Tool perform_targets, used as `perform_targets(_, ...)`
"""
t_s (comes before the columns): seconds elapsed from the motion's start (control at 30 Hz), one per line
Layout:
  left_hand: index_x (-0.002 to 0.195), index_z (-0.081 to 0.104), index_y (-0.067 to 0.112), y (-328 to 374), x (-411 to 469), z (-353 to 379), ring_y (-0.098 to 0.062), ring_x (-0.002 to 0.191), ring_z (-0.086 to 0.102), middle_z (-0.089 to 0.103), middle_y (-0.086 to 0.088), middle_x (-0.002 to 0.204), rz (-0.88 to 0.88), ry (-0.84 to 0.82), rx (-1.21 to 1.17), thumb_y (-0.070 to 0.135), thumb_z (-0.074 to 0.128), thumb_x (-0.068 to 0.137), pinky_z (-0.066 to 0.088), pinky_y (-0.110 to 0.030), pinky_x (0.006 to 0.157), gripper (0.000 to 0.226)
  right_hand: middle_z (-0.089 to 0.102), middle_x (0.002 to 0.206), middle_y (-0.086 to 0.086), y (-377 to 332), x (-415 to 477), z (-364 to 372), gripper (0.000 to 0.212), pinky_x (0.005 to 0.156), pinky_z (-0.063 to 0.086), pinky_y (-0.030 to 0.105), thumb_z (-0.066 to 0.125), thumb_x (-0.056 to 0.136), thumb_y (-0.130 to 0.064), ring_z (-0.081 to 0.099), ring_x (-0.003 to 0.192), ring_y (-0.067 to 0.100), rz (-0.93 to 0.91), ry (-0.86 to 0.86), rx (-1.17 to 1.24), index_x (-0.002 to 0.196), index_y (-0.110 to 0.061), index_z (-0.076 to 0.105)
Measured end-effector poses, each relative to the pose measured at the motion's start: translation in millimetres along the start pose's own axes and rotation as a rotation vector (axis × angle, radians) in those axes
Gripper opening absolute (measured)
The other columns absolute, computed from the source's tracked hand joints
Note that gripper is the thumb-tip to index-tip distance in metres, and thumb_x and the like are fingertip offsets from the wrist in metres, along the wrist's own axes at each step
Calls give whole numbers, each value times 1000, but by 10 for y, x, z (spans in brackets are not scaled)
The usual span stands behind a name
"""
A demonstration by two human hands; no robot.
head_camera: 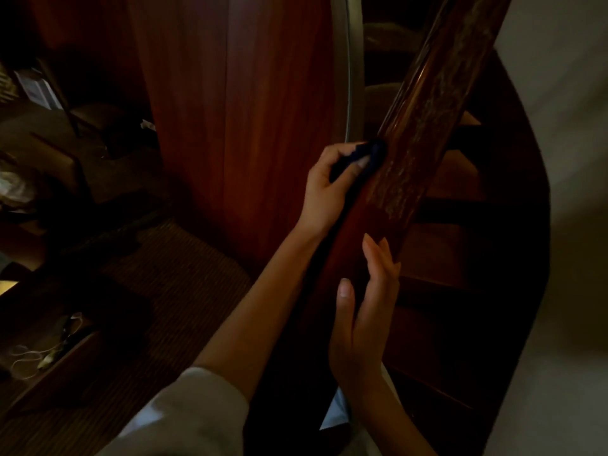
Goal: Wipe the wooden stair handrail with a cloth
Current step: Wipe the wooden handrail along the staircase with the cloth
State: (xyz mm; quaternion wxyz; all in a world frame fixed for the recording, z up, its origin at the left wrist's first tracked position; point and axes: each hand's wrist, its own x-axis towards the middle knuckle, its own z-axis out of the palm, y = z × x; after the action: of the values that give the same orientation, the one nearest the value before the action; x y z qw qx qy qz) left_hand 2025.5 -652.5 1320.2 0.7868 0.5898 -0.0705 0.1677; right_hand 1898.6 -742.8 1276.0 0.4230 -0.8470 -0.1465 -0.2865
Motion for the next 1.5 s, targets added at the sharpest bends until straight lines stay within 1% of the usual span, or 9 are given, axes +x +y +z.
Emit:
perform_targets(0.27, 101, 60, 2, -205, -951, -436, -4, 88, 61, 61, 0, 97, -124, 13, 32, 3, 49, 98, 47, -17, 79, 12, 38, 152, -1, 15, -18, -23, 51, 117, 17, 21, 31, 106, -36, 26, 147, 18, -10, -15, 70, 144, -3, 40)
perform_targets(0.43, 98, 63, 6, -50, -1562, -665, -12, 91, 63, 65, -4, 96, -236, 39, 139, 4, 54, 93, 49, -22, 82, 10, 39, 150, 1, -3, -15, -28, 51, 118, 15, 21, 32, 105, -36, 25, 147, 17, 3, -16, 101, 143, -2, 41)
perform_targets(0.63, 103, 68, 13, 714, -1362, -297, -9, 93, 67, 70, 4, 99, -53, -46, 87, 21, 61, 88, 52, -18, 78, 18, 50, 142, 4, -83, 3, -162, 44, 115, 25, 58, 39, 99, -29, 34, 143, 23, 29, -71, 318, 138, -10, 48)
perform_targets(0.73, 100, 70, 19, 979, -1221, 79, -12, 89, 71, 73, 3, 100, -33, -79, 93, 21, 63, 87, 54, -18, 73, 14, 57, 131, -13, -226, 59, -389, 40, 96, 50, 33, 42, 96, -39, 55, 124, 13, 191, -101, 726, 135, -43, 47)
perform_targets(0.8, 98, 70, 19, 1075, -1166, 303, -17, 83, 72, 74, -3, 96, -135, -134, 7, 22, 62, 86, 55, -22, 69, 14, 58, 128, -22, -276, 122, -555, 43, 88, 51, 19, 48, 93, -40, 58, 119, 5, 225, -40, 829, 136, -41, 43)
perform_targets(1.03, 101, 72, 23, 1224, -1145, 1059, -16, 86, 70, 72, -5, 98, -233, -250, -325, 28, 58, 87, 56, -24, 71, 20, 55, 123, -22, -245, 478, -1242, 46, 88, 52, 29, 54, 90, -39, 57, 118, 11, 120, 270, 633, 135, -37, 45)
perform_targets(1.27, 103, 65, 25, 877, -1090, 989, -2, 105, 61, 65, 7, 106, 307, -60, 519, -5, 68, 83, 47, -14, 87, 36, 48, 112, -6, 232, 524, -1329, 34, 86, 45, 12, 55, 89, -9, 53, 106, 4, 102, 315, 460, 109, -37, 59)
perform_targets(1.37, 106, 65, 26, 592, -1142, 699, -1, 109, 55, 57, 11, 114, 339, 58, 868, -1, 74, 79, 50, -23, 92, 39, 47, 114, -1, 377, 455, -1103, 30, 90, 49, 22, 53, 91, -7, 53, 108, 6, 26, 233, 377, 109, -30, 62)
perform_targets(1.5, 143, 45, 23, 262, -1368, 297, -14, 136, 37, 39, -1, 147, 173, 208, 1123, 6, 54, 94, 45, -41, 105, 52, 52, 124, 4, 412, 328, -731, 31, 85, 54, 29, 50, 93, -13, 57, 109, 15, -209, 11, 136, 118, -18, 69)
